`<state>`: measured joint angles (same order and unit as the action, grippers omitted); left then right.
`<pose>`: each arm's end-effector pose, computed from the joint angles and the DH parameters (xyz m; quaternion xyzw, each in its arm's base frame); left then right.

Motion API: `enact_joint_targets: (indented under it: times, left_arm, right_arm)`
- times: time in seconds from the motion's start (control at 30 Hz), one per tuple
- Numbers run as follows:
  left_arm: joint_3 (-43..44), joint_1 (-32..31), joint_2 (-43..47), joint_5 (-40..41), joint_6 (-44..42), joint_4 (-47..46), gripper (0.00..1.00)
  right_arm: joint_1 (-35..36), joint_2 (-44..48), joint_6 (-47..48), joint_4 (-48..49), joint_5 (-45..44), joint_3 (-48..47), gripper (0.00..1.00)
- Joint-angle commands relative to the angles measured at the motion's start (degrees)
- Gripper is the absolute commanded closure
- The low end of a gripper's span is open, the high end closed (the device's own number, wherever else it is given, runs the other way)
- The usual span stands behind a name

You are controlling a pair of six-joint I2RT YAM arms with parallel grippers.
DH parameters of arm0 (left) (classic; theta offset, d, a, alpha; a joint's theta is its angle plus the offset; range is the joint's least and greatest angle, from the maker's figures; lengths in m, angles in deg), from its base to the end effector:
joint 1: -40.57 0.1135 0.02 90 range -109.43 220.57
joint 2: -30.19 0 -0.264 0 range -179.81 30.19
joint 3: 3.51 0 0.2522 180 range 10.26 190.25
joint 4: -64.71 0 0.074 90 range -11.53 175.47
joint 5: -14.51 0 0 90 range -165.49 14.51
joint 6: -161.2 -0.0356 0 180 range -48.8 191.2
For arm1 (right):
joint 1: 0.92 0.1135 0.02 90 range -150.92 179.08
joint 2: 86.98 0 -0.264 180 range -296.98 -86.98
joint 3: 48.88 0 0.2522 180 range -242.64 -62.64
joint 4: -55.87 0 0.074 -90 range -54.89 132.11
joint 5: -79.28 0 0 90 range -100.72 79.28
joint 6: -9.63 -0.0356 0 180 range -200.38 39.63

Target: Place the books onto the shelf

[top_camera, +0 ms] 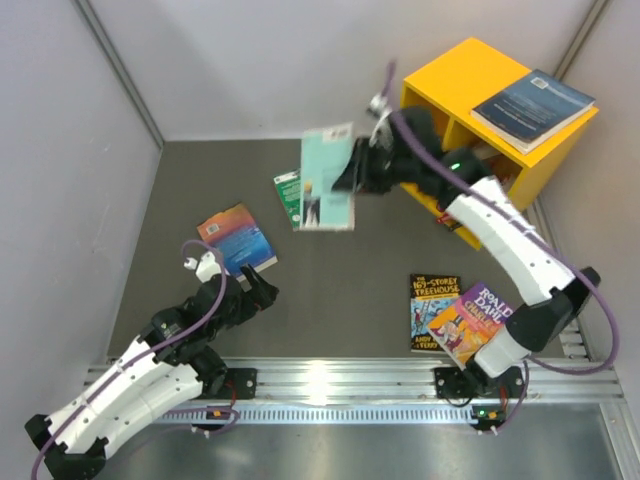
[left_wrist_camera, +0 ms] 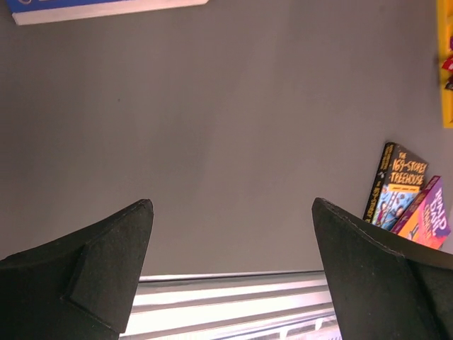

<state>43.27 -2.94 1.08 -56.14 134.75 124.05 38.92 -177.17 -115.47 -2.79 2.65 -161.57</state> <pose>0.0879 -0.0672 0.2470 -0.2242 0.8737 -0.2334 0.3632 0.2570 0.2252 0.4099 -0.0893 0.8826 0.3559 0.2937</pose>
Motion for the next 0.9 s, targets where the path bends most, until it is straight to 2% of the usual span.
enact_joint_targets:
  times: [0.0, 0.03, 0.07, 0.1, 0.13, 0.2, 0.33, 0.4, 0.63, 0.73, 0.87]
  left_arm:
    - [0.8, 0.0, 0.1, -1.2, -1.8, 2.2, 0.01]
    - [0.7, 0.0, -0.1, -1.8, -2.0, 2.0, 0.01]
    - [0.5, 0.0, -0.3, -2.1, -2.1, 1.4, 0.01]
    - [0.3, 0.0, -0.5, -2.4, -2.2, 1.1, 0.01]
    - [0.0, 0.0, -0.9, -3.1, -2.3, 0.8, 0.01]
    - [-0.3, 0.0, -1.7, -3.8, -2.9, -0.7, 0.01]
    - [-0.4, 0.0, -3.3, -4.8, -3.2, -2.2, 0.01]
    - [-0.6, -0.1, -3.9, -5.6, -3.2, -2.8, 0.01]
    - [-1.0, 0.0, -3.3, -7.4, -3.3, -2.6, 0.02]
    - [-1.2, 0.0, -1.8, -6.7, -2.9, -1.4, 0.02]
    - [-2.6, 0.0, 2.1, -5.7, -1.9, -0.5, 0.02]
  right_arm:
    - [-8.5, 3.3, 5.8, -8.7, -0.8, -21.3, 1.00]
    - [-13.5, 2.2, 7.0, -10.8, -0.3, -26.1, 1.00]
    - [-16.3, 1.0, 7.3, -14.7, 0.7, -35.9, 1.00]
    - [-19.3, -1.3, 7.2, -16.1, 4.0, -40.2, 1.00]
    - [-26.1, -1.9, 6.1, -17.0, 6.1, -43.2, 1.00]
    - [-33.3, -0.9, 3.8, -15.0, 13.6, -44.0, 1.00]
    - [-51.8, 2.0, 1.1, -10.6, 20.5, -40.2, 1.00]
    - [-56.2, -0.1, 0.1, -10.2, 25.1, -41.0, 1.00]
    - [-67.0, -5.3, -8.4, -4.0, 30.0, -40.4, 1.00]
    - [-69.7, -8.1, -11.1, -1.9, 33.8, -39.9, 1.00]
    - [-71.4, -10.0, -10.4, -3.1, 35.9, -37.7, 1.00]
